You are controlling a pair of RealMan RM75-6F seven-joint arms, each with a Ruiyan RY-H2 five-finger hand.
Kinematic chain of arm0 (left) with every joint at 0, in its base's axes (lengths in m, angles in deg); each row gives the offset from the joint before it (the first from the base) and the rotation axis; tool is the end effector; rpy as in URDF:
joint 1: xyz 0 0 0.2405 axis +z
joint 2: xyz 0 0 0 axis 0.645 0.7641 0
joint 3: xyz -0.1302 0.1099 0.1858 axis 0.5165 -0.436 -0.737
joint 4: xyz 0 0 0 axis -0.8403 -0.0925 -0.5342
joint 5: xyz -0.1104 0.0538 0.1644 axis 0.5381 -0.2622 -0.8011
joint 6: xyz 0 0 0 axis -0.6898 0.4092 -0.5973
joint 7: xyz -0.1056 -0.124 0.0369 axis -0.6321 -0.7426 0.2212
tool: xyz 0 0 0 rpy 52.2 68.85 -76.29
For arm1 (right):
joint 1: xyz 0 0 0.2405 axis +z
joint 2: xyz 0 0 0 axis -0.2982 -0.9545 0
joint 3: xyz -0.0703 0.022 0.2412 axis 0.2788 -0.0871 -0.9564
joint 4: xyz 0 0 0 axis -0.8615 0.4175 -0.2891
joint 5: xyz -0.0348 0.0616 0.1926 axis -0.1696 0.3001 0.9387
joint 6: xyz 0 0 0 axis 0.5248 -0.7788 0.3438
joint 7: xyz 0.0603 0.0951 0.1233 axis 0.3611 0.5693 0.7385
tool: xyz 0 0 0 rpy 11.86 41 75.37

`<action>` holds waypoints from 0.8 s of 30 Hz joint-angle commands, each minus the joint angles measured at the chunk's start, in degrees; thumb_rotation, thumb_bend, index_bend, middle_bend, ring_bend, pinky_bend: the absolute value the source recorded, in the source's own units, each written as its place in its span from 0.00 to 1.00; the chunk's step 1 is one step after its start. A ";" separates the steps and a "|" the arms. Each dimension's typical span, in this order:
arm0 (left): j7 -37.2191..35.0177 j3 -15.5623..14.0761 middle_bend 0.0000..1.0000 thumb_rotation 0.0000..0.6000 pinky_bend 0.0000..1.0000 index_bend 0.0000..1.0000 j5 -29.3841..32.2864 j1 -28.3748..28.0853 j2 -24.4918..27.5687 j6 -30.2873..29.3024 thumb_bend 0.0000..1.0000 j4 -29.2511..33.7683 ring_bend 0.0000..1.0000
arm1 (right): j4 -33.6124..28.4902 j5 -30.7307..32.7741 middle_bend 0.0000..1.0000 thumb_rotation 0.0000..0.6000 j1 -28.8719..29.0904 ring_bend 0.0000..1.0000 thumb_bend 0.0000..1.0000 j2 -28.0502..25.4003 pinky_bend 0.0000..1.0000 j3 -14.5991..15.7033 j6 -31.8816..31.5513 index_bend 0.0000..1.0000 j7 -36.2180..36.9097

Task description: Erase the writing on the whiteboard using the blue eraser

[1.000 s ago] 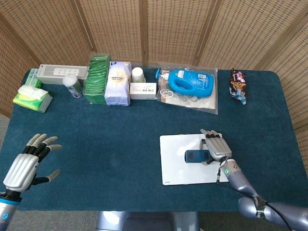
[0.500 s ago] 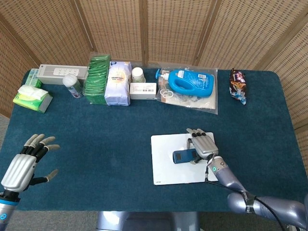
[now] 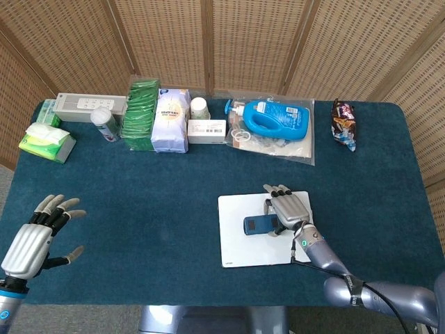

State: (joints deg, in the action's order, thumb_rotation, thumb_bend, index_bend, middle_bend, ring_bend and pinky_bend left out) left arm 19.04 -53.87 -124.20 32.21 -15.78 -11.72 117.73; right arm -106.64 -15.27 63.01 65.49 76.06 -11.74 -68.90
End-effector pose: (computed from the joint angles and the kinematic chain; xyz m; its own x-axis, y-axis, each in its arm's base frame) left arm -0.2395 0.1942 0.1479 0.2463 0.1193 0.9618 0.9574 -0.1842 -0.2223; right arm -0.1695 -0.3431 -0.0240 0.4127 -0.5089 0.7554 -0.9108 -0.2420 0.3346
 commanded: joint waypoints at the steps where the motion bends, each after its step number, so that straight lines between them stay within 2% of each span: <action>1: 0.02 0.02 0.17 1.00 0.00 0.26 -0.05 0.04 0.04 -0.11 0.29 0.07 0.01 | 0.64 0.41 0.05 1.00 -0.09 0.00 0.15 0.11 0.00 0.48 0.15 0.56 0.27; 18: 0.77 0.21 0.17 1.00 0.00 0.26 -0.59 -0.72 -0.33 0.87 0.29 0.53 0.01 | -1.05 -0.11 0.05 1.00 -3.58 0.00 0.15 -4.10 0.00 2.82 -3.17 0.56 2.29; 24: 1.02 0.24 0.17 1.00 0.00 0.26 -0.73 -0.91 -0.43 1.05 0.29 0.69 0.01 | -2.62 -0.51 0.05 1.00 -5.91 0.00 0.15 -7.49 0.00 3.49 -5.52 0.56 3.30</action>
State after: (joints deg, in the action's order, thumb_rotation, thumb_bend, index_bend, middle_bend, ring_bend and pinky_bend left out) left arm 20.06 -53.63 -124.93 31.31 -16.21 -10.67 118.42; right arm -108.80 -15.58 57.72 58.78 79.38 -16.71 -65.96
